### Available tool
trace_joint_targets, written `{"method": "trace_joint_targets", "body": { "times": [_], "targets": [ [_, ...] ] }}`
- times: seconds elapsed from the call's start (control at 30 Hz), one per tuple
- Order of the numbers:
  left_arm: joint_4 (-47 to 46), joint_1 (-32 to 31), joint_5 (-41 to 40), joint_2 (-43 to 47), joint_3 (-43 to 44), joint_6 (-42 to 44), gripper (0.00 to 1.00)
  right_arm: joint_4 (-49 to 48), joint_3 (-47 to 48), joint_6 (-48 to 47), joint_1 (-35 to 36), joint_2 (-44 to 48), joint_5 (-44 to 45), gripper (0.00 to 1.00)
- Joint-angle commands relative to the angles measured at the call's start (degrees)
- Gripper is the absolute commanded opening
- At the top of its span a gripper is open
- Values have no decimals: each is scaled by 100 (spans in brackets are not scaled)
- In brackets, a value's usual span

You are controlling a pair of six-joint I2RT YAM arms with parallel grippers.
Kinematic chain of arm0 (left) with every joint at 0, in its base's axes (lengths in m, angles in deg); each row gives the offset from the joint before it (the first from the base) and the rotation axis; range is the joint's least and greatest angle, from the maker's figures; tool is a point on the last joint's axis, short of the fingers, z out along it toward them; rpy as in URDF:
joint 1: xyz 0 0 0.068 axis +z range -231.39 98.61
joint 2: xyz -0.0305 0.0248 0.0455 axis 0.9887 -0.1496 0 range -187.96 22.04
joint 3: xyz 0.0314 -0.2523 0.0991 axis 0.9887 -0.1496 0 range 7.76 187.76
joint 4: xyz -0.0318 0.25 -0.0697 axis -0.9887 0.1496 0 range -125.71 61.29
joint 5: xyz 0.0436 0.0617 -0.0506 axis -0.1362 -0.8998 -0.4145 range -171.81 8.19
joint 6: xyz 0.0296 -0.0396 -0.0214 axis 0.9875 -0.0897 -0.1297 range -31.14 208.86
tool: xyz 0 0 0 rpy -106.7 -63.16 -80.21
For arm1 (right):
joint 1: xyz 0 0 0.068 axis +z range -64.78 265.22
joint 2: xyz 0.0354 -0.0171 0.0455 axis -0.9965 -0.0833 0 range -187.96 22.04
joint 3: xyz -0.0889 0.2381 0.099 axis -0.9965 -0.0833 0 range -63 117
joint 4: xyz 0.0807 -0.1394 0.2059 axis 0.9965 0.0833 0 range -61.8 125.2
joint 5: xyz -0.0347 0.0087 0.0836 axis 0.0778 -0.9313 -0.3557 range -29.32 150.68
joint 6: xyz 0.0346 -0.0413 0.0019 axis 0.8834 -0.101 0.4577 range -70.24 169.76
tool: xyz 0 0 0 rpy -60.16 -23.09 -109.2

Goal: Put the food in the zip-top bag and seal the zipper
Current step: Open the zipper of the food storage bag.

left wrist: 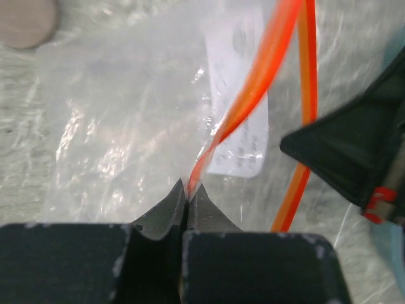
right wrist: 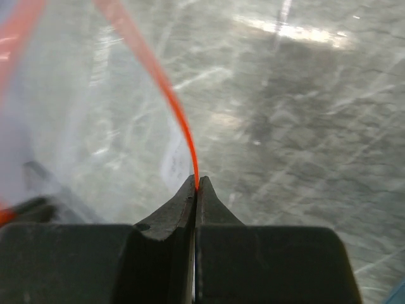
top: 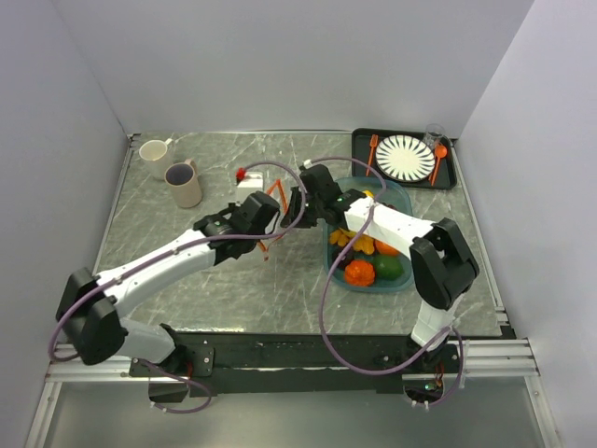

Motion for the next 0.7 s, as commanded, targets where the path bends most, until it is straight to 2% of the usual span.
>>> {"method": "trace_joint_targets", "body": {
  "times": [0.0,0.23,0.3,0.37,0.4,0.47,0.5,0.67],
  "targets": [
    [200,163,-735,495,114,-568,1,531,234,-319,-53,-235,556,0],
    [315,444,-710,470,-1,-631,1,567,163,-477,-97,-323,496,0],
    [236,444,-534,391,-35,-622,1,349,93,-521,-89,-175,233,4],
    [183,444,-447,346,-71,-648,1,164,-73,-547,-97,28,109,17],
    [130,444,-429,285,-97,-657,1,111,-117,-539,-97,246,152,29],
    [86,444,-315,224,-106,-657,1,136,-188,-539,-106,476,293,37],
    [51,444,-271,171,-106,-648,1,215,-197,-556,-115,703,380,53],
    [-142,444,-113,65,-80,-596,1,260,-661,-416,-527,1486,864,64]
  ]
}}
